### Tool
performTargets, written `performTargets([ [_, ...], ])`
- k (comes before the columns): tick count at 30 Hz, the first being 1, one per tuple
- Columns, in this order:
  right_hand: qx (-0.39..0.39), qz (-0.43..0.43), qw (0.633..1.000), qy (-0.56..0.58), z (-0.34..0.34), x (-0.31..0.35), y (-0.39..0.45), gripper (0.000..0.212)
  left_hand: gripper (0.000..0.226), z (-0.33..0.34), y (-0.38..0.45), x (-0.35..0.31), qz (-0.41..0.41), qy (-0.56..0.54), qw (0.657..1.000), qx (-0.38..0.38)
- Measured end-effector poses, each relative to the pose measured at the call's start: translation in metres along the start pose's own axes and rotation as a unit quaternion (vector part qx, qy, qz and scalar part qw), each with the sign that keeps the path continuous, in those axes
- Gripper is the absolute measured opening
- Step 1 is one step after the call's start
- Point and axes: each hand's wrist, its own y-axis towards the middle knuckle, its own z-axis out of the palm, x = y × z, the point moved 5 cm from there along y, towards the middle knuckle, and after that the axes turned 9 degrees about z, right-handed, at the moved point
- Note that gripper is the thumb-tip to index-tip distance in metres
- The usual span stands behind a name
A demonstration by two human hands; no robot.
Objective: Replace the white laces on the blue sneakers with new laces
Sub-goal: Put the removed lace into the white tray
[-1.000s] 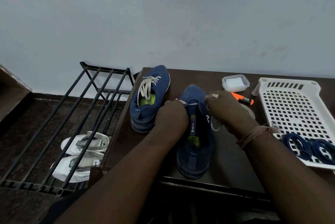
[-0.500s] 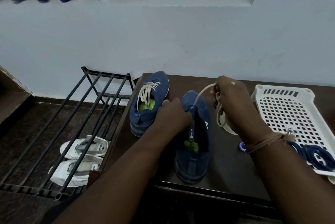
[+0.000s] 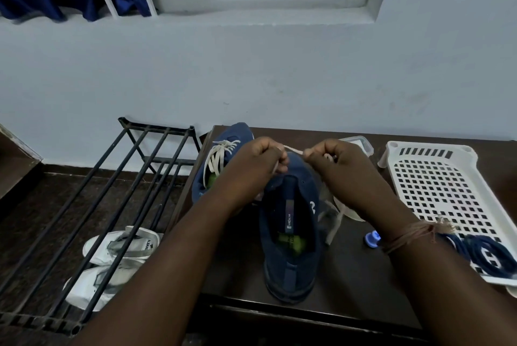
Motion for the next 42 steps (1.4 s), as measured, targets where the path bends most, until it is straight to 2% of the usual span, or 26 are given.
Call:
performTargets([
  [3,0.041,0.011,0.995,-0.093,0.011,-0.01,-0.001,0.027,0.023,0.002,0.0,0.004,-0.028,-0.01,1.0,-0.005],
  [6,0.057,0.0,0.987,-0.151,0.016,-0.014,-0.002,0.021,0.023,0.006,-0.004,0.012,-0.074,-0.017,0.997,0.023],
  [9,0.064,-0.002,0.994,-0.089,0.018,-0.009,-0.003,0.011,0.026,0.006,-0.005,0.013,-0.091,-0.045,0.994,0.045],
  [12,0.067,-0.004,0.998,0.008,0.018,0.002,-0.004,0.006,0.027,0.008,-0.008,0.01,-0.112,-0.12,0.985,0.055],
  [15,0.012,-0.012,0.996,0.086,0.008,0.009,-0.002,0.009,0.021,0.011,-0.012,0.008,-0.129,-0.192,0.967,0.106],
  [17,-0.024,-0.015,0.994,0.108,0.001,0.006,0.0,0.01,0.017,0.014,-0.015,0.005,-0.127,-0.214,0.957,0.153],
  [19,-0.029,-0.022,0.996,0.083,0.0,0.002,0.001,0.011,0.016,0.016,-0.016,0.001,-0.116,-0.242,0.947,0.178],
  [22,0.026,-0.065,0.997,-0.01,0.01,0.003,-0.004,0.019,0.02,0.014,-0.012,-0.004,-0.092,-0.316,0.933,0.145],
  [28,0.135,-0.106,0.977,-0.128,0.035,0.009,-0.016,0.021,0.028,0.003,0.002,0.005,-0.059,-0.405,0.912,-0.02],
  [32,0.147,-0.128,0.968,-0.155,0.038,0.015,-0.023,0.019,0.035,-0.004,0.003,0.012,0.007,-0.238,0.968,-0.08],
  [36,0.124,-0.153,0.969,-0.152,0.028,0.02,-0.025,0.014,0.031,-0.006,0.001,0.009,0.057,-0.074,0.991,-0.091],
  [40,0.002,-0.186,0.97,-0.154,0.015,0.021,-0.019,0.009,0.02,0.002,-0.003,0.001,0.133,0.131,0.982,-0.029],
  [42,-0.056,-0.179,0.971,-0.145,0.008,0.02,-0.016,0.009,0.024,0.009,-0.005,0.001,0.109,0.102,0.989,0.017],
])
